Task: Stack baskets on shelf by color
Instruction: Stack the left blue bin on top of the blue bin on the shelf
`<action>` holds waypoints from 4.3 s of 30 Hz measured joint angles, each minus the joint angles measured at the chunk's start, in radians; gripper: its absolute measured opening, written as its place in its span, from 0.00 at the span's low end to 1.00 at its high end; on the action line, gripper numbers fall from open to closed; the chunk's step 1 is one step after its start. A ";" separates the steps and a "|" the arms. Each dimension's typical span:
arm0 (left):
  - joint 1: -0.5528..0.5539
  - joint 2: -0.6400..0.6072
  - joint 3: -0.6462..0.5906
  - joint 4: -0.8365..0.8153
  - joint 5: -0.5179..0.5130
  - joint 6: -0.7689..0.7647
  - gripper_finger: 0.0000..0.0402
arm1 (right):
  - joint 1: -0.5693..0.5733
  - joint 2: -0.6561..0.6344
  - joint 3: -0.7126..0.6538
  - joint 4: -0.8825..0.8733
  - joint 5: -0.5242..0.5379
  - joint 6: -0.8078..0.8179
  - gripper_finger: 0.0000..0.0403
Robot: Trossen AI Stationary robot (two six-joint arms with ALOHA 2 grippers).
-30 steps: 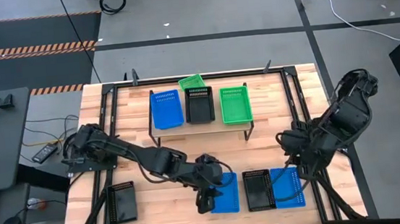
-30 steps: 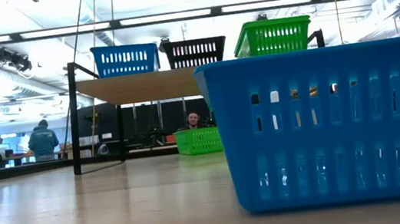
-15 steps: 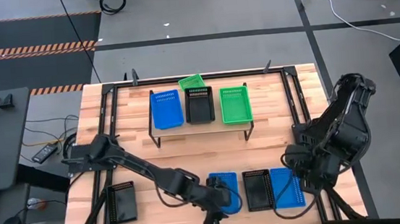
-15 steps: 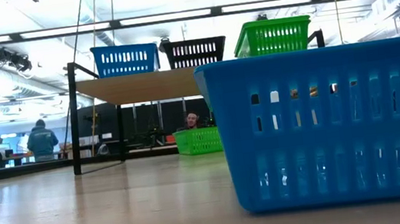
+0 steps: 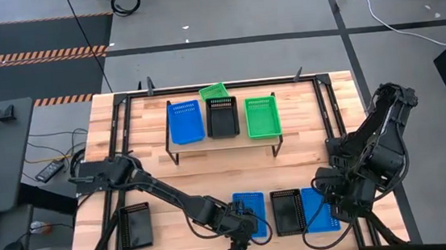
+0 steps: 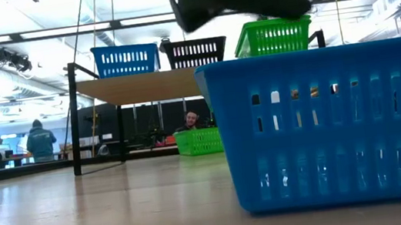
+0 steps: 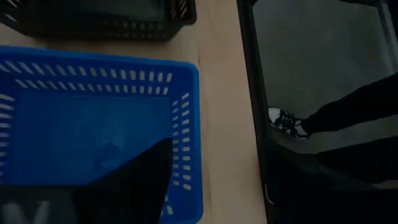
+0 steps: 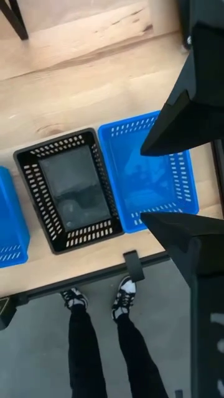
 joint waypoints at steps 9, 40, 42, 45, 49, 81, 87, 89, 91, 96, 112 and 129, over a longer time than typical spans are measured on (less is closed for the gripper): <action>0.002 0.056 0.001 0.000 -0.022 0.046 0.58 | 0.000 0.000 0.000 0.002 0.027 0.000 0.40; 0.009 0.066 0.418 -0.553 -0.153 -0.026 0.02 | 0.000 0.000 0.000 -0.006 -0.004 0.026 0.40; 0.011 0.062 0.491 -0.627 -0.201 -0.026 0.02 | 0.000 0.000 0.000 -0.007 -0.001 0.025 0.40; 0.013 0.063 0.568 -0.755 -0.273 -0.026 0.02 | 0.000 0.000 0.000 -0.006 0.020 0.017 0.40; 0.020 0.031 0.546 -0.842 -0.289 -0.058 0.02 | 0.000 0.000 0.000 -0.006 0.065 0.017 0.40; 0.239 -0.392 0.329 -1.065 -0.475 0.179 0.02 | 0.000 0.000 0.000 0.005 0.184 0.065 0.40; 0.272 -0.543 0.095 -1.059 -0.453 0.173 0.02 | 0.000 0.000 0.000 -0.006 0.205 0.058 0.40; 0.282 -0.571 0.037 -1.034 -0.452 0.172 0.02 | 0.000 0.000 0.000 -0.008 0.222 0.043 0.40; 0.294 -0.589 -0.010 -1.018 -0.453 0.162 0.02 | -0.001 0.000 0.000 -0.010 0.229 0.031 0.40; 0.324 -0.590 -0.072 -0.991 -0.480 0.142 0.02 | -0.003 0.000 0.000 -0.012 0.232 0.024 0.40; 0.388 -0.590 -0.174 -0.846 -0.465 0.244 0.09 | -0.003 0.000 0.000 -0.015 0.228 0.075 0.40; 0.379 -0.589 -0.138 -0.888 -0.494 0.152 0.30 | -0.009 0.000 0.000 -0.147 0.269 0.262 0.40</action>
